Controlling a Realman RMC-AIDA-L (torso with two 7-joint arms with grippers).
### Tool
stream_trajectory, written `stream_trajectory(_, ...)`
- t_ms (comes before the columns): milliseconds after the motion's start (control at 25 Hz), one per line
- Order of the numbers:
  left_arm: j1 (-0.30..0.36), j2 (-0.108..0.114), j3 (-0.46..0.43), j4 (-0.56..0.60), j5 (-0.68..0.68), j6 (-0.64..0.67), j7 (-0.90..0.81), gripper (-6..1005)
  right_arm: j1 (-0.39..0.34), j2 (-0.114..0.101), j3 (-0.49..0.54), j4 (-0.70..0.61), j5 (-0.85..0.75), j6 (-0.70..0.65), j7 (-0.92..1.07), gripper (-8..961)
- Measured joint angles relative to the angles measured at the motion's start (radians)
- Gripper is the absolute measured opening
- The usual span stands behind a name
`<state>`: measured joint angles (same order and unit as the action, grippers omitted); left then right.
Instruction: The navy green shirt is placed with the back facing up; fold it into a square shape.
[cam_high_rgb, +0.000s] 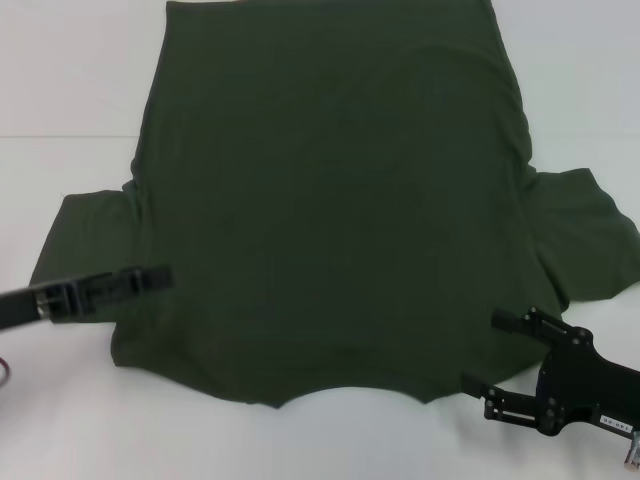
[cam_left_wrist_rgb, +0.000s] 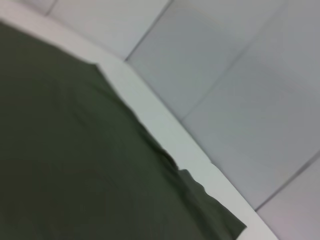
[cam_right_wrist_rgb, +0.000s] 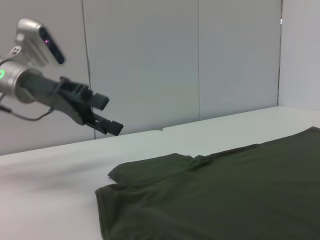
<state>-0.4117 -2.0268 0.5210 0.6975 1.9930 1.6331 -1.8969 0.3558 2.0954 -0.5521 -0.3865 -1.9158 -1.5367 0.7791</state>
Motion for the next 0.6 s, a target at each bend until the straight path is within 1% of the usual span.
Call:
stream_trajectory(120, -0.043, 0.043, -0.009, 0.047, 0.103, -0.021, -0.257, 885, 0.000, 0.000, -0.004, 0.000, 0.000, 0.000, 0.001, 943)
stream_trajectory(200, -0.068, 0.066, -0.013, 0.058, 0.164, -0.040, -0.377, 884, 0.001, 0.001, -0.005, 0.000, 0.000, 0.000, 0.001, 944)
stream_trajectory(240, -0.084, 0.081, -0.015, 0.061, 0.203, -0.046, -0.444, 883, 0.001, 0.001, -0.005, 0.000, -0.001, 0.000, 0.001, 944)
stream_trajectory(320, -0.109, 0.102, -0.018, 0.075, 0.261, -0.054, -0.524, 882, 0.002, 0.001, -0.005, 0.000, -0.002, -0.002, 0.002, 943)
stream_trajectory(440, -0.143, 0.118, -0.017, 0.099, 0.371, -0.070, -0.607, 881, 0.003, 0.002, -0.005, 0.000, -0.004, -0.006, 0.004, 942)
stream_trajectory(600, -0.164, 0.128, -0.018, 0.105, 0.458, -0.115, -0.661, 879, 0.003, 0.002, -0.005, 0.000, -0.004, -0.007, 0.004, 943)
